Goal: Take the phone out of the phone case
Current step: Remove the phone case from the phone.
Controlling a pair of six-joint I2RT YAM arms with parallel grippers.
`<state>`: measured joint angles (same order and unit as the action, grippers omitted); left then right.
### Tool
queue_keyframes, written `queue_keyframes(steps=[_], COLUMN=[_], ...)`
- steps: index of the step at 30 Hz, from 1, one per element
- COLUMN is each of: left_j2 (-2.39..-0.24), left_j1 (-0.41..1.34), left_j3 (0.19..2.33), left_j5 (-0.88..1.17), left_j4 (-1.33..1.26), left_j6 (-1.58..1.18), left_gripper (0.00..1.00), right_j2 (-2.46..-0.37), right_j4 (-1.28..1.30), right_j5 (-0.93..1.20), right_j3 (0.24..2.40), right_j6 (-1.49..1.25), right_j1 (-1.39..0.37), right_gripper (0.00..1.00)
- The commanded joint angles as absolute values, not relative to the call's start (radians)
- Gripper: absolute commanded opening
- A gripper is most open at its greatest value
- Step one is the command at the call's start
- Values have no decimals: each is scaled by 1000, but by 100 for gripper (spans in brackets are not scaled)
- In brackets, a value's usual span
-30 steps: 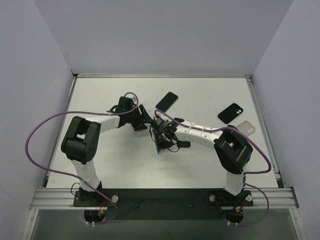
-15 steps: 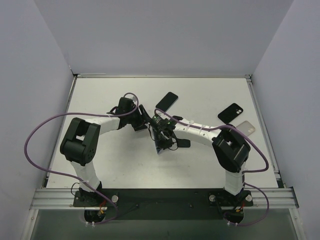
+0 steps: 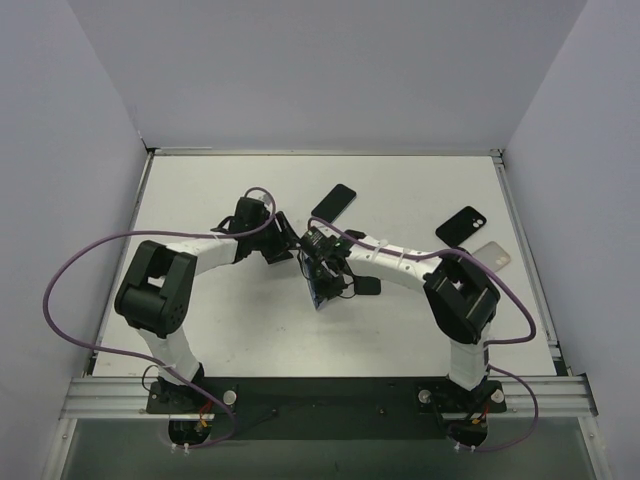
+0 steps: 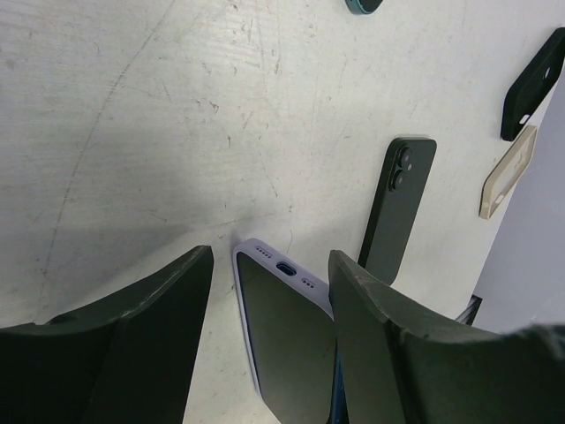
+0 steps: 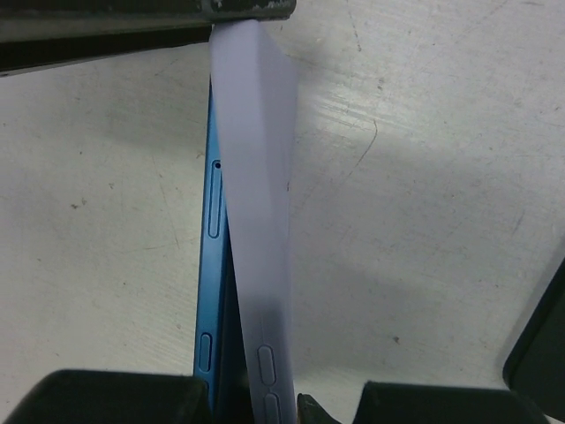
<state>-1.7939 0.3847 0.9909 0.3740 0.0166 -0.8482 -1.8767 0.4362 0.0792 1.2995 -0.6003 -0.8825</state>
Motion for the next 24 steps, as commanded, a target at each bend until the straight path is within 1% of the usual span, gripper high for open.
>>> queue_keyframes(steps=[1,11,14,16,21,24], left_j2=[-1718,-1700,-1707,-1710,-1713,-1710], left_j1=[479,515,515,515,515,515], left_j3=[910,839,821,818,821,825], left_j5=[589,589,589,586,591,598], left_j4=[204,163,153,152,149,144], left_j6=[-785,-805,-808,-808,-807,-810], left_gripper=[65,64,64,64,63,63], right_j2=[-1937,-1895,-1846,-1796,-1678,-1701], right_j4=[267,273,259,227,120,110], right_j5=[-22,-46,-83,-116,-169,-141], right_j3=[1355,1378,1361,1336,1208,1224], right_j6=[-617,-600,-594,-601,-634,-623], right_j1=[-819,-792,-792,-790,-792,-795], right_gripper=[14,18,17,15,13,12])
